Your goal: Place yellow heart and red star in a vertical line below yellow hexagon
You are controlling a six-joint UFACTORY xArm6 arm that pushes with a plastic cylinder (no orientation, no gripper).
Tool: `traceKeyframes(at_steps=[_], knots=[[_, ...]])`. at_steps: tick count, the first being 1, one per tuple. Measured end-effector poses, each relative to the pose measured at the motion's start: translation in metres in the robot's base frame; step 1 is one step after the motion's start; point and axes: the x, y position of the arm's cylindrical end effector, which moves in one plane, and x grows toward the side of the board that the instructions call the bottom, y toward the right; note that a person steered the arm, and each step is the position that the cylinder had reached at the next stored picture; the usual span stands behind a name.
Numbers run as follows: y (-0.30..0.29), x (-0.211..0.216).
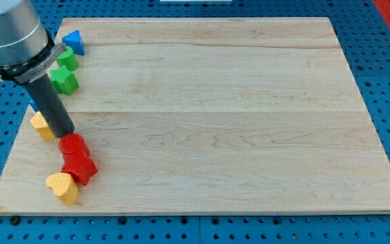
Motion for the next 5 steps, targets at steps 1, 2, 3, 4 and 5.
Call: traceKeyframes(at_steps=[1, 2, 3, 4, 5], knots=[[-0.005, 0.000], [0.022, -0.007], [0.088, -0.015], [0.138, 0.003], [0.153, 0.035]])
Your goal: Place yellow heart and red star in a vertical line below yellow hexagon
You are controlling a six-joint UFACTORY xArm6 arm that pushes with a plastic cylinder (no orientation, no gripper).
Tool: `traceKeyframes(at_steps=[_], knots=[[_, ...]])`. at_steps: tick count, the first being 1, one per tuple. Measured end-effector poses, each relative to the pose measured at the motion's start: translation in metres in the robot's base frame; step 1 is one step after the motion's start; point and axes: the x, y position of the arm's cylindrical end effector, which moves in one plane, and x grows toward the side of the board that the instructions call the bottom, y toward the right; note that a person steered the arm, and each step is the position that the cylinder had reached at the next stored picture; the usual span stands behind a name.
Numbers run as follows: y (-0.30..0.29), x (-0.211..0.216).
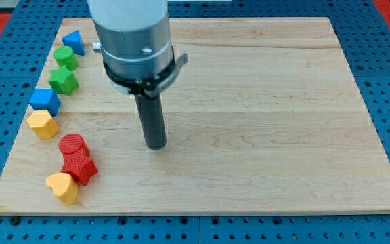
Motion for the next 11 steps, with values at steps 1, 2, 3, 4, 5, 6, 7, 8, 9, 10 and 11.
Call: traceKeyframes(at_steps=[1, 2, 3, 4, 5, 6, 7, 8, 9, 10, 11], knots=[[-0.010, 0.035], [-0.032, 0.058], [-0.049, 0.073], [-0.074, 0.073], [-0.106, 0.073], [-0.141, 0.073], [-0.156, 0.068], [-0.139, 0.071], [-0.093, 0.078], [-0.069, 0.075], [-0.071, 0.068]])
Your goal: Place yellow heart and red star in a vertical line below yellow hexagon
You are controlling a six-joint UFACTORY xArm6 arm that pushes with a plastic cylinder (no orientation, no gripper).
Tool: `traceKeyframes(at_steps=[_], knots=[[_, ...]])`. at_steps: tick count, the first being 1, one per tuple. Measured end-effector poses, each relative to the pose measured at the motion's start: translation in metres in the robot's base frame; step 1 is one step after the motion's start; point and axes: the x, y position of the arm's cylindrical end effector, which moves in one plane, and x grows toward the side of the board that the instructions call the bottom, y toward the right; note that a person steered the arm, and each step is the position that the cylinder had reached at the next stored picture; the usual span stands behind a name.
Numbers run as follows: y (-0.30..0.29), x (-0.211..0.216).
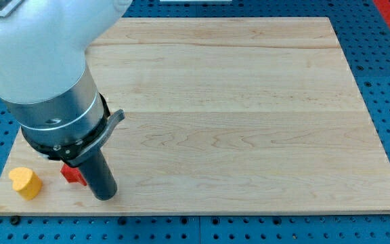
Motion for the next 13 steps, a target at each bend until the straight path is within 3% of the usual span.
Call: traceKeyframes(at_steps=[3, 5, 8, 9, 13], knots=[[-0.057, -0.013], [-0.065, -0.036], [-0.042, -0.039], [-0.021, -0.069], [-0.074, -0.077]])
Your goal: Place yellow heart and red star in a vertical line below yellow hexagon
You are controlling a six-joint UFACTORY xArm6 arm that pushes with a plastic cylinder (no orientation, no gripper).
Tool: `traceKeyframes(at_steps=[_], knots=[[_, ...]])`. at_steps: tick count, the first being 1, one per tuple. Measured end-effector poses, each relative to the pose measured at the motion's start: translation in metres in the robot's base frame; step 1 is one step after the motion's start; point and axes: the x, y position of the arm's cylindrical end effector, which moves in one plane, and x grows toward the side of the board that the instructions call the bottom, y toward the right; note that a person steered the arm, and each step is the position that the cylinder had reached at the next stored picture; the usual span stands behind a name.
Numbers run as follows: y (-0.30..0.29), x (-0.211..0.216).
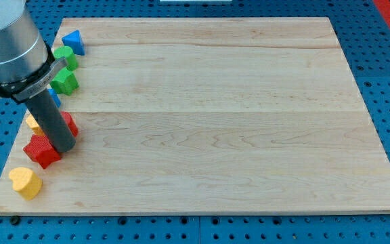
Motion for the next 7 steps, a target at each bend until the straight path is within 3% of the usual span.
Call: traceKeyframes(at_steps=[3, 7], knots=[[-0.009, 0.016], [-0.019, -0.036]])
